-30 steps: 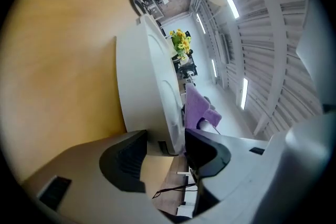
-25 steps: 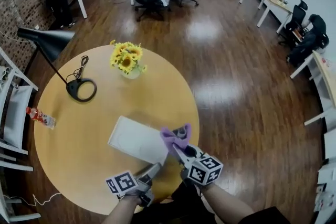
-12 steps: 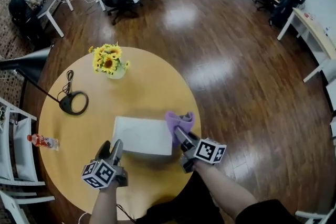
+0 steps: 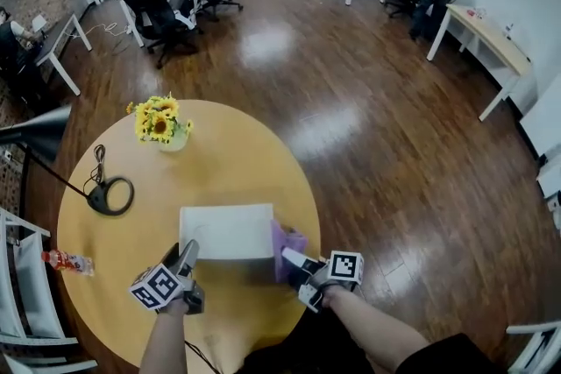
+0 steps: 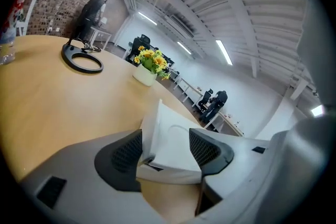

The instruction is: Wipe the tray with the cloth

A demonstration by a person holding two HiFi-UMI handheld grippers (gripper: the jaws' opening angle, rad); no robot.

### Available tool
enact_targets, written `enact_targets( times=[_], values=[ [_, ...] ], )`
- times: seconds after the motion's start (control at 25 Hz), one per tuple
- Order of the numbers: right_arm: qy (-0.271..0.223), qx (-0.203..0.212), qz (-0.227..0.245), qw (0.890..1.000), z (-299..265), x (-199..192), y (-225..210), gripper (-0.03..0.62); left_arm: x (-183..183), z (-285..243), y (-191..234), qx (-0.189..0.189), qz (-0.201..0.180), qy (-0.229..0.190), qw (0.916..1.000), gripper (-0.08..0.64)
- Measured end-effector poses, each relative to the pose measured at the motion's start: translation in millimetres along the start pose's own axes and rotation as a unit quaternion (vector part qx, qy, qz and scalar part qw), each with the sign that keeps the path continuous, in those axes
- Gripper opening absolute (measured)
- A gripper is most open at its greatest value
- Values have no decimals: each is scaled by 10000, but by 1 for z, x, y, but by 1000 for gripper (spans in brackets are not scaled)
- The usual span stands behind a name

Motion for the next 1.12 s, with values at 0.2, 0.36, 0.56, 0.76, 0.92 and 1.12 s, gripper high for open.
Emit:
enact_targets(
  times=[0.2,0.36,0.56,0.76,0.92,1.12],
  values=[
    [-317,-120,-202,9992,10,-19,-3,89,-7,12,2,-57,80,72,9999,270],
    [154,-202,146,9996,8,-3,-5,87,-26,42,-4,3,-166,219,9996,270],
    [657,-242,526,9962,-18,21,0,83,-69,106,-13,-2,167,88,9998,268],
    [1270,-127,721,9892,-77,43,5,83,-99,138,-33,94,791,-298,9964,262],
    [1635,-126,1039,9810,-133,65,11,83,-108,126,-51,265,929,-527,9939,261],
    [1536,-202,1493,9766,-179,84,17,83,-113,98,-66,218,1126,-486,9922,259]
  ],
)
Point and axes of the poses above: the fingertips, and each gripper's own axes: z backward along the fingers, y to its left, x out of its top, the point moved 7 cm from there along z, backward along the fingers, and after that the axes turned 11 degrees about z, right-handed, at the moved point
